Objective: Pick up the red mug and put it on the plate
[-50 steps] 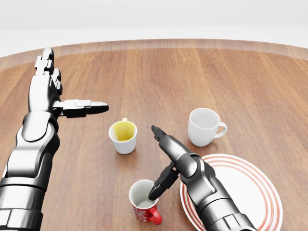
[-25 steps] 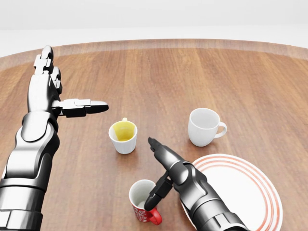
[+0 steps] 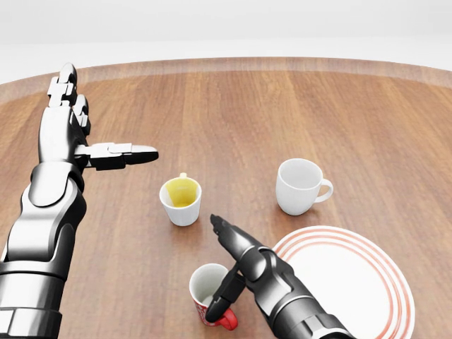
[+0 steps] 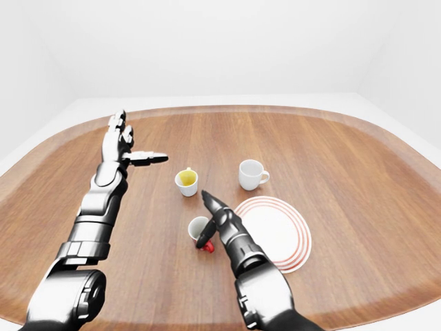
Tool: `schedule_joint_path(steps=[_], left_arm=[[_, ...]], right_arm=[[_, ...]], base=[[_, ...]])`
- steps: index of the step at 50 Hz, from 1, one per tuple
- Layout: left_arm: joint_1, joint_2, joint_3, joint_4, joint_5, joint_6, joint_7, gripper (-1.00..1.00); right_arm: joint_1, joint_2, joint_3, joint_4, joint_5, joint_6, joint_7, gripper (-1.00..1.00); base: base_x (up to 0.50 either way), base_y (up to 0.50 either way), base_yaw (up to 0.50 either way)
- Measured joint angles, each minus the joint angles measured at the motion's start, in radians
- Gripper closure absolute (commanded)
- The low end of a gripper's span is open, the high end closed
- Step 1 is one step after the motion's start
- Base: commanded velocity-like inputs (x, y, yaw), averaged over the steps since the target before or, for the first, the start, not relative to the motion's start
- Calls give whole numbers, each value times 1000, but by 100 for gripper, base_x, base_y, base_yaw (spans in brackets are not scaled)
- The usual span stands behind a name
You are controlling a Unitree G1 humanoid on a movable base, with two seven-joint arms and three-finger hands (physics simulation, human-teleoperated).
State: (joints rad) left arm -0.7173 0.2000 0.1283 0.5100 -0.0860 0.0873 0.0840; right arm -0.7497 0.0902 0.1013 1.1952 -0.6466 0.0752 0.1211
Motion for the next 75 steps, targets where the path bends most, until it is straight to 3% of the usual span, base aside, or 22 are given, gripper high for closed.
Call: schedule_joint_path(steps=[40,41,42,43,54,62,70,75], left_arm=[[2,2,2,23,-6,0,-5,-100],[1,2,2,25,-6,0,-5,-100],[1,2,2,26,-6,0,-5,-100],[1,2,2,28,-6,0,-6,-100],[1,2,1,35,-7,0,-5,-100],[4,1,1,33,-6,0,-5,-100],[4,1,1,36,-6,0,-5,-100],[3,1,1,36,-6,0,-4,-100]], right_arm=[[-2,53,12,73,-56,-6,-29,-100],[-2,53,12,74,-57,-7,-30,-37],[-2,54,11,74,-58,-7,-30,40],[-7,55,2,72,-52,-8,-13,100],[-25,55,5,72,-60,-15,6,100],[-31,53,-1,73,-160,-47,85,100],[-24,49,12,60,-136,-34,83,100],[-17,44,16,24,-101,-8,68,100]], base=[[0,0,0],[0,0,0],[0,0,0],[0,0,0],[0,0,0],[0,0,0],[0,0,0],[0,0,0]])
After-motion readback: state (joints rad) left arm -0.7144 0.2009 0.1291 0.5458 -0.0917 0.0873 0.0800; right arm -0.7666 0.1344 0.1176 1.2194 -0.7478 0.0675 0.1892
